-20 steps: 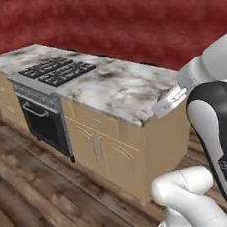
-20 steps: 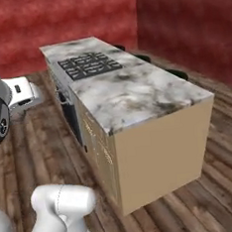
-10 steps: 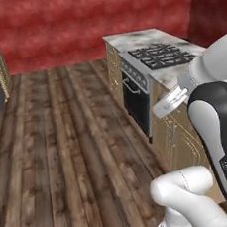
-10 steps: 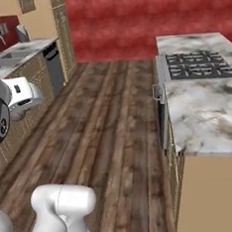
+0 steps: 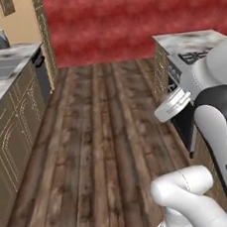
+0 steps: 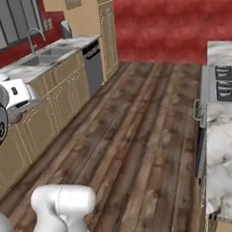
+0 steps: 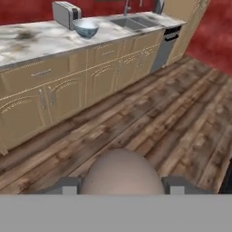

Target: Pick the egg and butter from the fridge and place them by the bowl for mixing.

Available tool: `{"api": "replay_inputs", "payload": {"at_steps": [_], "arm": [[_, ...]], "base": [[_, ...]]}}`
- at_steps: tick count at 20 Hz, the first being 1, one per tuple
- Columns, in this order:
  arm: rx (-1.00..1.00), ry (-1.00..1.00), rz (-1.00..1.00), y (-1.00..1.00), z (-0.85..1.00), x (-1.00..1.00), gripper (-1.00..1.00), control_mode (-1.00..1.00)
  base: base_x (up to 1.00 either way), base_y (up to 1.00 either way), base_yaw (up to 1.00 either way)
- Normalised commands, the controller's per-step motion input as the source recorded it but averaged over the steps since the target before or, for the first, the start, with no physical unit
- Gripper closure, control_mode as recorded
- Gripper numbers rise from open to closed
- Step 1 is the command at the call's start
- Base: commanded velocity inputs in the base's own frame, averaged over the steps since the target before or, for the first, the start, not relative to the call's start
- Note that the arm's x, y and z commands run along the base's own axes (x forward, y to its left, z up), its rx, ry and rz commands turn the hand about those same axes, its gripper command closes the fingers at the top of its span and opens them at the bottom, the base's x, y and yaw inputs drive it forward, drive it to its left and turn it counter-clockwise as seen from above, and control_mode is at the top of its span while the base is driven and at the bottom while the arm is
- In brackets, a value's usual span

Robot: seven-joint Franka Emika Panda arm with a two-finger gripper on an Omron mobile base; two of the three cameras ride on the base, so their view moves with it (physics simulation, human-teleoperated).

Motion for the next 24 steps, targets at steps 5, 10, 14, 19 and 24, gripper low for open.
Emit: {"api": "replay_inputs", "payload": {"at_steps": [5,10,14,19,24], "arm": [[0.00,0.00,0.00,0.00,0.00,0.00,1.00,1.00],[0.00,0.00,0.00,0.00,0.00,0.00,1.00,1.00],[0.00,0.00,0.00,0.00,0.00,0.00,1.00,1.00],[0.00,0.00,0.00,0.00,0.00,0.00,1.00,1.00],[0.00,0.00,0.00,0.00,0.00,0.00,1.00,1.00]], "base": [[1.00,0.00,0.27],[1.00,-0.18,0.51],[0.99,-0.20,0.61],[0.91,-0.21,0.66],[0.96,-0.34,0.62]]}}
